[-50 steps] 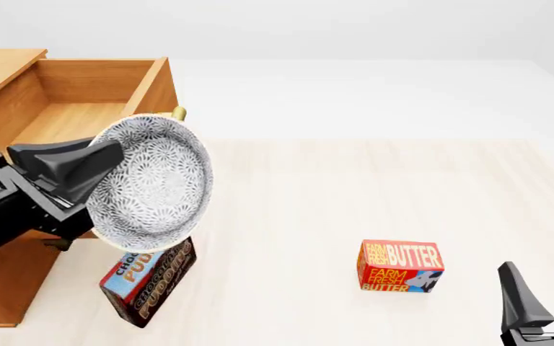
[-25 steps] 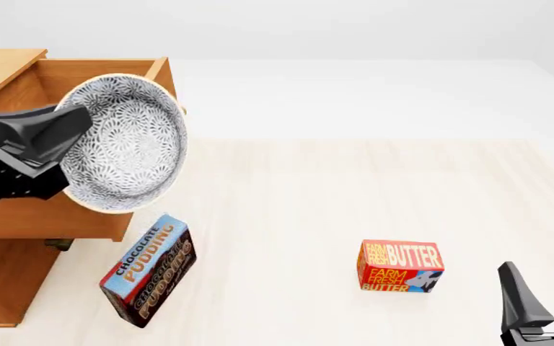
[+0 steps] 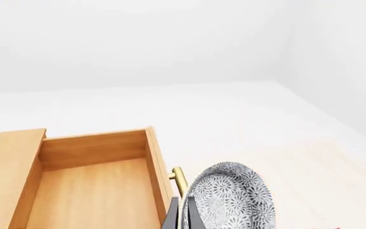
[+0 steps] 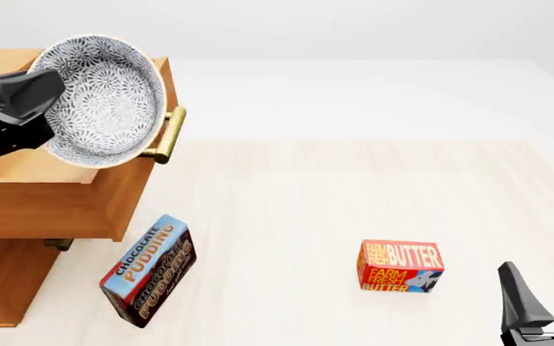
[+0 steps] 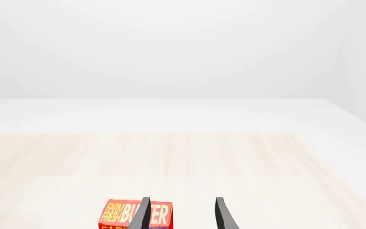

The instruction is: Put the bowl in the top drawer of the cabinet.

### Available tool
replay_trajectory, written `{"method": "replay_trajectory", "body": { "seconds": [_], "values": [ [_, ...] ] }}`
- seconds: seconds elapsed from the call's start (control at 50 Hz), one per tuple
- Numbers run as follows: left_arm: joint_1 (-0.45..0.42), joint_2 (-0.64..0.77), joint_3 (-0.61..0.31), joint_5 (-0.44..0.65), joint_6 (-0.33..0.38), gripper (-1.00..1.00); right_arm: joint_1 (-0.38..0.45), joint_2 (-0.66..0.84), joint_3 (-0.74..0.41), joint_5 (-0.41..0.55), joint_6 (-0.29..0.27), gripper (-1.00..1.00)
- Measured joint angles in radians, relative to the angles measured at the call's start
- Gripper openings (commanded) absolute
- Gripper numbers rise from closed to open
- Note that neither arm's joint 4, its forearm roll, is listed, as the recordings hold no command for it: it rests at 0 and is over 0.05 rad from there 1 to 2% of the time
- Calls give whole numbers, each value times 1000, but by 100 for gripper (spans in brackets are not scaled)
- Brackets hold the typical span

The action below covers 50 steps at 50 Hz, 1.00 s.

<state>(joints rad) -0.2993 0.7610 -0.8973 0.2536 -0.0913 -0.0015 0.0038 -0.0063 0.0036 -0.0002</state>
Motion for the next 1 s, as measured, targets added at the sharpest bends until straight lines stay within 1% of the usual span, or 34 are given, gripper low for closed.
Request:
{"method": "replay_trajectory", "body": {
  "seconds": [0.2,0.42,0.72,1.0],
  "values": [
    [57,35,-19,-18,-11,-100,0,0,0,0,0,100],
    [118,98,-42,-35,-41,-100,0,0,0,0,0,100],
    [202,189,-93,-44,-106,-100,0,0,0,0,0,100],
    [249,248,-120,-52,-156,-100,0,0,0,0,0,100]
  ]
}}
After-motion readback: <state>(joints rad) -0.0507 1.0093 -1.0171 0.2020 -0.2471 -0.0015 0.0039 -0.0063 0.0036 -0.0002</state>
